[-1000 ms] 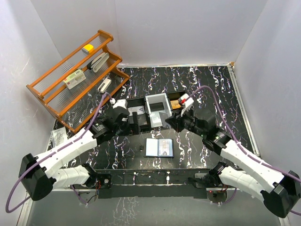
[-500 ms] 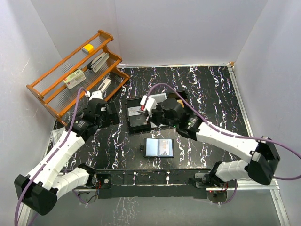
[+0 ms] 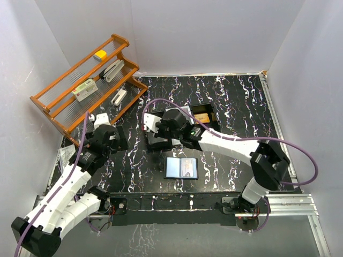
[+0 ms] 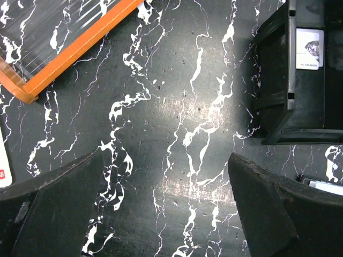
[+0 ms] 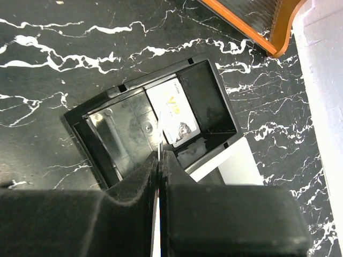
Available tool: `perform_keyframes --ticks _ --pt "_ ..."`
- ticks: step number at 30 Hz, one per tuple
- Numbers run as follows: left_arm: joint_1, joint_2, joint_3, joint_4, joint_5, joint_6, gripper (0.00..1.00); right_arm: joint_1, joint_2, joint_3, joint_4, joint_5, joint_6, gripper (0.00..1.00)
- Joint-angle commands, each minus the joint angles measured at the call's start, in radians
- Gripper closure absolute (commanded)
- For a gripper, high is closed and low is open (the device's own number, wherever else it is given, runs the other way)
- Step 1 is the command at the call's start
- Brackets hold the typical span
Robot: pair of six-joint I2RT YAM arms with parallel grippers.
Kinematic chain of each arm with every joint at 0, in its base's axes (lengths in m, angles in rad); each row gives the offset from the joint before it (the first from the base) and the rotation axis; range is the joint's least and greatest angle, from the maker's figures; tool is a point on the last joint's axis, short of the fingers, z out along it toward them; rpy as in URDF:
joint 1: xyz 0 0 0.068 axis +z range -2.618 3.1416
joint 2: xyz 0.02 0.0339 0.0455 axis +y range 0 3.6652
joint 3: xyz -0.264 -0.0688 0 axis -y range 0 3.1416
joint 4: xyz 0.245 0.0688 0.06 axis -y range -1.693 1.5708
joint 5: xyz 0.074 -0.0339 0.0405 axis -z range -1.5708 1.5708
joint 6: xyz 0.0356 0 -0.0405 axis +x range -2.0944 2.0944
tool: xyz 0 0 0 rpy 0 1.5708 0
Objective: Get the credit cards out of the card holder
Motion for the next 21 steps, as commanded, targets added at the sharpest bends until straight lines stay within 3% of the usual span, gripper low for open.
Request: perform_keyframes --ticks 1,9,21 --pt "0.004 0.009 -0.009 0.036 -0.012 0.03 0.01 0.005 0.054 0.074 0.075 0.053 -0.093 1.0" --pt "0.004 0.031 -0.011 0.075 0.036 0.061 0.01 0.004 0.214 0.144 0.114 0.135 -0.21 1.0" --pt "0.004 -0.041 -0.02 0.078 -0.017 0.05 0.01 0.004 0.436 0.305 0.124 0.188 -0.318 1.0"
